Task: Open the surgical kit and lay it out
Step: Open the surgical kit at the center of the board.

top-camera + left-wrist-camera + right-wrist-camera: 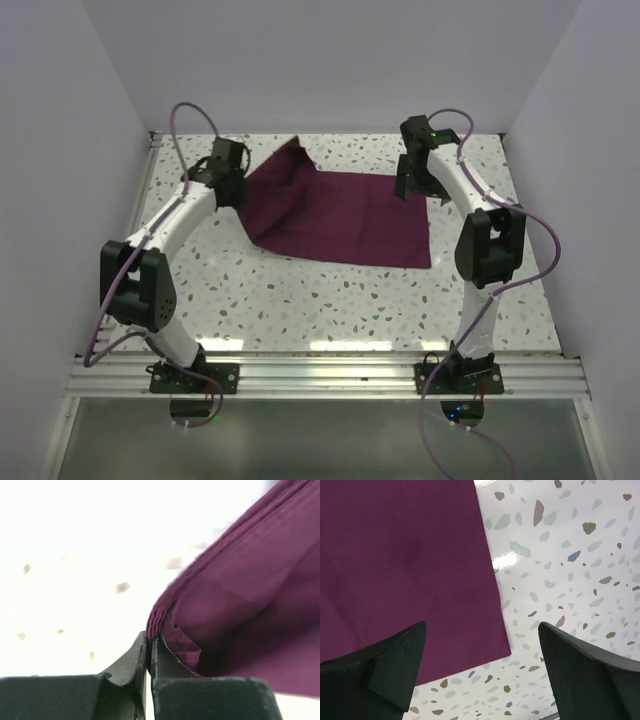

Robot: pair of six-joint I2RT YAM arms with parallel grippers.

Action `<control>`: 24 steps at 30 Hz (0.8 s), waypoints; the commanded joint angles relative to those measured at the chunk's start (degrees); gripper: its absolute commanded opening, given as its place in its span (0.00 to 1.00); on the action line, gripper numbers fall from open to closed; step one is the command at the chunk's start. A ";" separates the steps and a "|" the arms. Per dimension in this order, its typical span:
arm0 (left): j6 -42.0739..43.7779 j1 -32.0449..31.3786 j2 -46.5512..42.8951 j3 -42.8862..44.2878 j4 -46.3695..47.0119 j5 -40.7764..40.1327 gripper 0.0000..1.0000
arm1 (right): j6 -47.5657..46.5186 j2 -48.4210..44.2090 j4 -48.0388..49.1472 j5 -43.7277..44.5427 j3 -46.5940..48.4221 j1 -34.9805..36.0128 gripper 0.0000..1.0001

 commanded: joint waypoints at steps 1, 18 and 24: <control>-4.64 8.18 -1.98 -7.72 -0.07 -2.87 0.00 | -0.23 1.90 -0.95 -1.47 3.43 -0.16 0.98; -11.61 16.73 -6.28 -14.95 -2.17 -3.15 1.00 | 0.30 4.44 7.12 -9.46 7.91 -1.30 0.98; -10.91 16.73 -10.76 -13.81 -3.23 -2.36 1.00 | 1.62 14.72 6.78 -9.12 19.06 -1.83 0.80</control>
